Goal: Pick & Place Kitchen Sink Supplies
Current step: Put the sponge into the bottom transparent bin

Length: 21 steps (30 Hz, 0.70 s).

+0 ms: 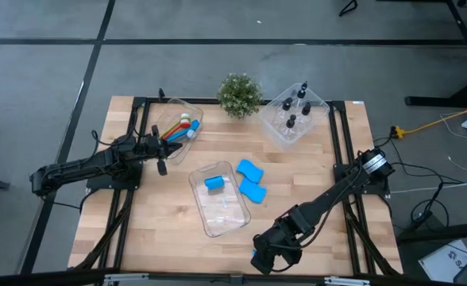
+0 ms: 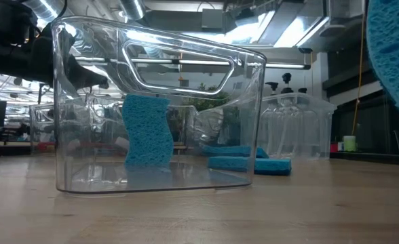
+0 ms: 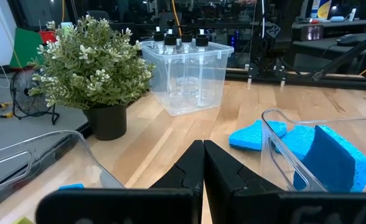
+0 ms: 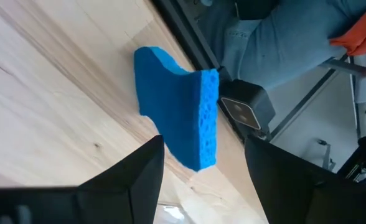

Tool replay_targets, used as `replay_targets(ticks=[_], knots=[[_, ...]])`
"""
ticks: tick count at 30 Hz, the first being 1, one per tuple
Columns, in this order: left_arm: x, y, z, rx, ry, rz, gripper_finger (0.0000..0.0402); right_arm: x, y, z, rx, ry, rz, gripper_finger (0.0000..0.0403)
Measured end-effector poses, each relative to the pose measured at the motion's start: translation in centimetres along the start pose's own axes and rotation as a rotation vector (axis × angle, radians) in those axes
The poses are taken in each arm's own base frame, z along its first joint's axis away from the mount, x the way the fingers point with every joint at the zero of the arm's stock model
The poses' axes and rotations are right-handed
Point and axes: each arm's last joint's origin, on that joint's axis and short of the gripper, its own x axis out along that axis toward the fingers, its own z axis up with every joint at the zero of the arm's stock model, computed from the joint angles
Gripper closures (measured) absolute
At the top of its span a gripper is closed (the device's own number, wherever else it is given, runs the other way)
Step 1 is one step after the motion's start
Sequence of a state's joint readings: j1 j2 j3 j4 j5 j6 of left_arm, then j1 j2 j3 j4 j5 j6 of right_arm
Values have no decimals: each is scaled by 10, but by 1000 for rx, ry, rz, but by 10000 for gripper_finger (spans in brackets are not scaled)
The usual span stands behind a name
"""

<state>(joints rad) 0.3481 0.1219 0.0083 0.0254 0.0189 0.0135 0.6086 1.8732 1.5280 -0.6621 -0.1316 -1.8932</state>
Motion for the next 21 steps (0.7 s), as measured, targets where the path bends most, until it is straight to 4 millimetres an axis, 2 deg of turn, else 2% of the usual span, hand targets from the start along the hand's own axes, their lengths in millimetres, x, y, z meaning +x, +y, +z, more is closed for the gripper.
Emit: replay_targets(ticks=[9, 14, 21], knots=[[0, 0, 0, 0, 0, 0, 400, 0, -2, -1, -29, 5, -21, 182], [0, 0, 0, 0, 0, 0, 400, 12, -5, 2, -60, -5, -40, 182], [0, 0, 0, 0, 1, 0, 400, 15, -5, 9, -42, 112, 22, 182]])
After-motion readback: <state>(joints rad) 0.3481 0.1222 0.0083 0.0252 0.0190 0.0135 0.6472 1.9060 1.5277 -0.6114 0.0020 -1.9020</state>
